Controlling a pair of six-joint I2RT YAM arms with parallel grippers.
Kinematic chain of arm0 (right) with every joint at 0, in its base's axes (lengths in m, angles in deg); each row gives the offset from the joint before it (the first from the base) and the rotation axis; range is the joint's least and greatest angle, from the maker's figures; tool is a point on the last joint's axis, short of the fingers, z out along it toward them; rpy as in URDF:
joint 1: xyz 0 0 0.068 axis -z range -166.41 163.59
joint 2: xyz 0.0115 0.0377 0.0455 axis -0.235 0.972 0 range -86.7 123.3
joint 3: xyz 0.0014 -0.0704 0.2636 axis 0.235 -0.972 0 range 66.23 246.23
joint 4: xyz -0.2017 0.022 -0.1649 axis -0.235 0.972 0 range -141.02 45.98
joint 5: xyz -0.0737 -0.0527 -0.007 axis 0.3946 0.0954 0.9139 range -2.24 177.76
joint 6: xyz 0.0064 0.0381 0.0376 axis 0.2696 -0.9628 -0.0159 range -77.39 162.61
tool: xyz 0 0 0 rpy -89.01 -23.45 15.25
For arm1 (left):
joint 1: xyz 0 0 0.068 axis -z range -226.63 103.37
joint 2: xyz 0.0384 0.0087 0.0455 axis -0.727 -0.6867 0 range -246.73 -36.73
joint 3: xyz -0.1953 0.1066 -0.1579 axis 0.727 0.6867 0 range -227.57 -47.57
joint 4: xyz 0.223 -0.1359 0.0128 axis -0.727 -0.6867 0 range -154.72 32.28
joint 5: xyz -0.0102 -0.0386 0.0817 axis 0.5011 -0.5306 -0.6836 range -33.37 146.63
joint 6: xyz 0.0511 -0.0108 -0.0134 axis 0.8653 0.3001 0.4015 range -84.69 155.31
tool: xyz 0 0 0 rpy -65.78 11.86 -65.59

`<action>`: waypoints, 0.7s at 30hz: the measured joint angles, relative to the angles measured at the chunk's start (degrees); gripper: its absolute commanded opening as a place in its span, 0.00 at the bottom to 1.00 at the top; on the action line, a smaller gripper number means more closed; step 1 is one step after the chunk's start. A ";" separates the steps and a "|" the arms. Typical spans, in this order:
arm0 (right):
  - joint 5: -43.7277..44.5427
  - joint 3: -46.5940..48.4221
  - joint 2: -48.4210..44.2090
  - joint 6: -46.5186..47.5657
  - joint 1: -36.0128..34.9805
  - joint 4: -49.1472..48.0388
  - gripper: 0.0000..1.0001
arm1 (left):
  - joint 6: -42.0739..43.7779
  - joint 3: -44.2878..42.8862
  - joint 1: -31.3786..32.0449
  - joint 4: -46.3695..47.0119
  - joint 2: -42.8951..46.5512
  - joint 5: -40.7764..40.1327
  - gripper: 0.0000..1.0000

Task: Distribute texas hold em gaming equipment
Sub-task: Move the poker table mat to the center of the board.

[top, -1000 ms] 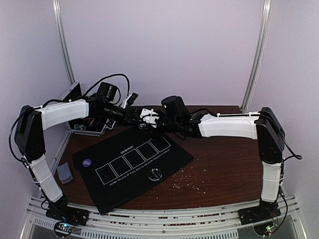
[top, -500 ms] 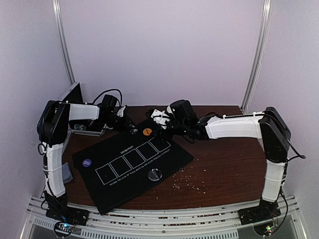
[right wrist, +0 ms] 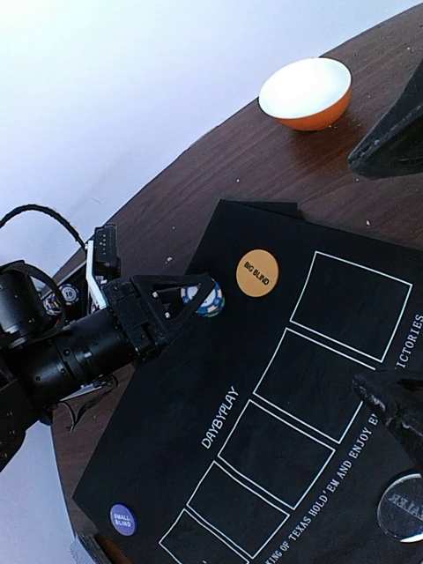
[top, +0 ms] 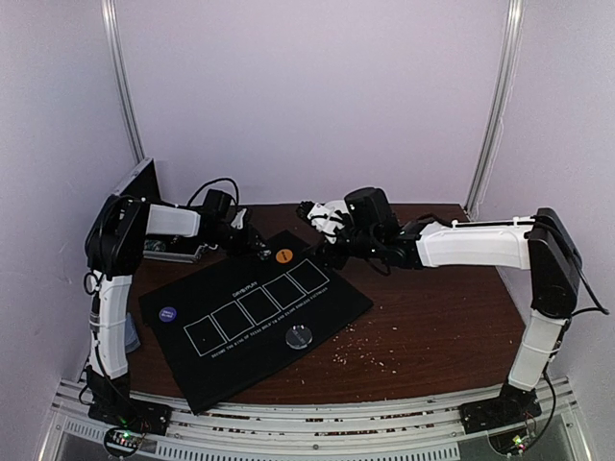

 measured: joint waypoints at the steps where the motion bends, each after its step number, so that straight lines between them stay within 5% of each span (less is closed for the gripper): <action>1: 0.00 -0.02 0.00 -0.24 0.00 0.11 0.77 | -0.35 0.04 0.00 0.35 -0.33 0.04 0.01; 12: -0.09 -0.17 0.00 -1.70 0.00 0.24 0.77 | -1.99 0.17 -0.09 1.33 -0.96 -1.11 0.32; 21: -0.92 -0.20 0.00 -1.68 0.00 0.42 0.78 | -3.50 1.22 0.04 2.78 -0.96 -3.87 0.41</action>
